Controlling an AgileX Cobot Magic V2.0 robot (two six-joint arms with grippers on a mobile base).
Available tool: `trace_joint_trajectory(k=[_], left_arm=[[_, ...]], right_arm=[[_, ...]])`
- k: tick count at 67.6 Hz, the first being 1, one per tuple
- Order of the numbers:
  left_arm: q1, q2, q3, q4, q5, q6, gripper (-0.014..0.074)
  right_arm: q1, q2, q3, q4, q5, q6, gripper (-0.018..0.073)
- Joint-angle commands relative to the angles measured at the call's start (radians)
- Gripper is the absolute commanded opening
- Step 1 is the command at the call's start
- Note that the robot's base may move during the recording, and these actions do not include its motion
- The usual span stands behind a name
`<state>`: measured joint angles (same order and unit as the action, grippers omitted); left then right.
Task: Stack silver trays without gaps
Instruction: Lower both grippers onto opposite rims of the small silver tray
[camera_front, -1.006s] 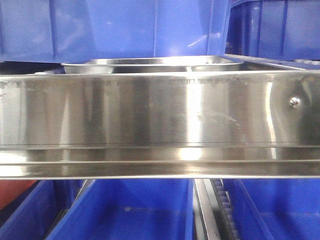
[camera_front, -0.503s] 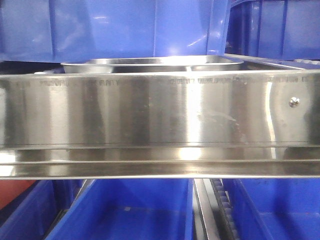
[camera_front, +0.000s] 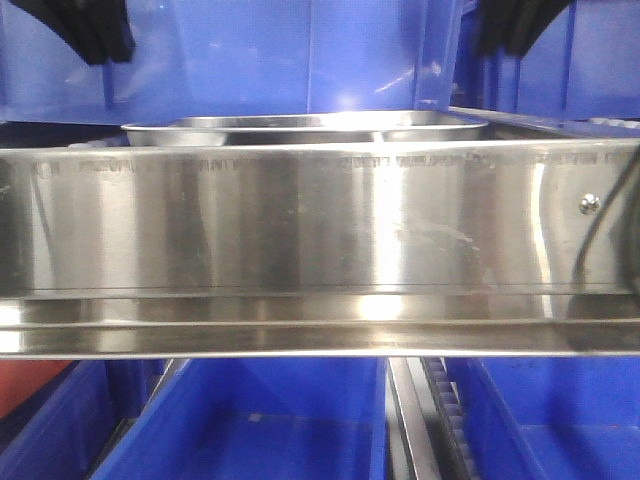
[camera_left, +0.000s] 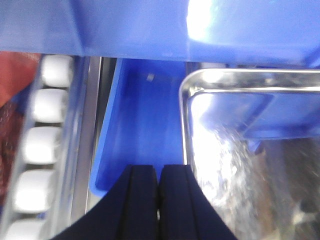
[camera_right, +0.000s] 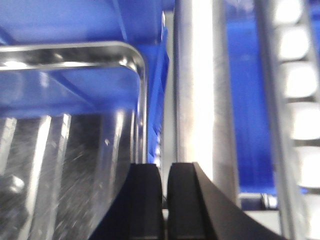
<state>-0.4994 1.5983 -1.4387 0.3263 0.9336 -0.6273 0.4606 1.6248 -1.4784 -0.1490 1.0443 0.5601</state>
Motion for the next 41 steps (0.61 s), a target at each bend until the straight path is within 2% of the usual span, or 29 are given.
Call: trace_joint_trajectory(k=[1, 20, 27, 34, 41], left_arm=[[-0.005, 0.014, -0.018, -0.009, 0.011, -0.006, -0.0016], [-0.005, 0.025, -0.018, -0.009, 0.007, -0.006, -0.0016], [-0.005, 0.025, -0.018, -0.016, 0.006, -0.006, -0.0013], [-0.005, 0.025, -0.018, -0.037, 0.005, -0.006, 0.0051], [-0.005, 0.025, -0.016, -0.050, -0.001, -0.006, 0.0159]], right_arm=[[0.001, 0.029, -0.017, -0.004, 0.007, 0.002, 0.0000], [0.001, 0.045, -0.017, 0.028, -0.019, -0.004, 0.0001], [0.001, 0.047, -0.017, 0.040, -0.032, -0.004, 0.0044], [0.001, 0.053, -0.017, 0.040, -0.032, -0.004, 0.0118], [0.001, 0.063, -0.017, 0.040, -0.032, -0.004, 0.0130]])
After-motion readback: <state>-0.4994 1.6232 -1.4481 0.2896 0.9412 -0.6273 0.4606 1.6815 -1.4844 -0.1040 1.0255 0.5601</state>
